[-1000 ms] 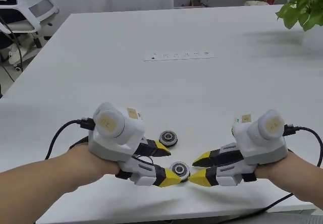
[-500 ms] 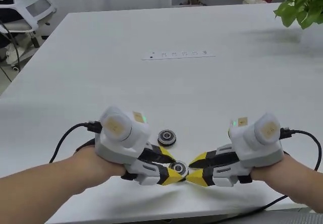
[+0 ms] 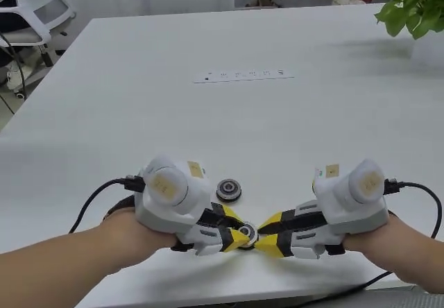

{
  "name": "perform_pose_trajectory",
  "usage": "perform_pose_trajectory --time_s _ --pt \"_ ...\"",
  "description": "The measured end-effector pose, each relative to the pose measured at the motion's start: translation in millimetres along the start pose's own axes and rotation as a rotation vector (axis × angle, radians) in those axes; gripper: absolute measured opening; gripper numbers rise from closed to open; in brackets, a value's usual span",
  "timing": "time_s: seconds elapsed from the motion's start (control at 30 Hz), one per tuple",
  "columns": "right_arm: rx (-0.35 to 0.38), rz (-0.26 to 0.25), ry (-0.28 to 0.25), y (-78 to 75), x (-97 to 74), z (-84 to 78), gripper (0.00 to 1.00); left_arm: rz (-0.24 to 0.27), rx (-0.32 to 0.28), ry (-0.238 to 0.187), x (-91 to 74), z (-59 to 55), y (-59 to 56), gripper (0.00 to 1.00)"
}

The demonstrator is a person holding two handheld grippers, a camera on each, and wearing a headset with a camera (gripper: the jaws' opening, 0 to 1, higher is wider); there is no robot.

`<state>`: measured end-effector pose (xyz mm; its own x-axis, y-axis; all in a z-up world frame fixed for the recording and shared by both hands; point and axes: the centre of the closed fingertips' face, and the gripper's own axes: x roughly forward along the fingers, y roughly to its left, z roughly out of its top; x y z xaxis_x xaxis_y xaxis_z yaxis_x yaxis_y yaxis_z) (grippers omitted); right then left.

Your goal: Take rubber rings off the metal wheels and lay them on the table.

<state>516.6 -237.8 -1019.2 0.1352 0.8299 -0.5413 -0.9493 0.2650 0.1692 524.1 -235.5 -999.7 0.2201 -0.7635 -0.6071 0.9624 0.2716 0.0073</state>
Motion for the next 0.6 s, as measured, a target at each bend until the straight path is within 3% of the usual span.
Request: perform_pose_trajectory --time_s 0.17,0.2,0.23,0.47,0.53,0.6 --pt "-0.010 -0.006 0.008 -0.1 0.5 0.5 0.10 0.008 -0.017 0.008 -1.4 -3.0 -1.4 0.14" --pt "-0.034 -0.011 0.044 -2.0 -0.3 -6.5 0.09 0.012 -0.013 0.007 -1.2 -3.2 -1.1 0.13" --pt "-0.020 -0.007 0.025 -1.7 2.2 -4.2 0.08 0.014 -0.012 0.007 -1.2 -3.1 -1.6 0.13" --pt "0.003 -0.007 0.024 -2.3 2.9 -2.8 0.07 0.032 -0.004 0.007 -1.1 -3.2 -1.4 0.13" --pt "0.010 -0.006 0.031 -1.7 2.1 -4.2 0.00 0.035 0.002 0.009 -1.0 -3.1 -1.5 0.13" --pt "0.018 -0.008 0.033 -1.0 1.2 -4.3 0.00 0.040 0.005 0.012 -1.0 -3.3 -1.3 0.13"
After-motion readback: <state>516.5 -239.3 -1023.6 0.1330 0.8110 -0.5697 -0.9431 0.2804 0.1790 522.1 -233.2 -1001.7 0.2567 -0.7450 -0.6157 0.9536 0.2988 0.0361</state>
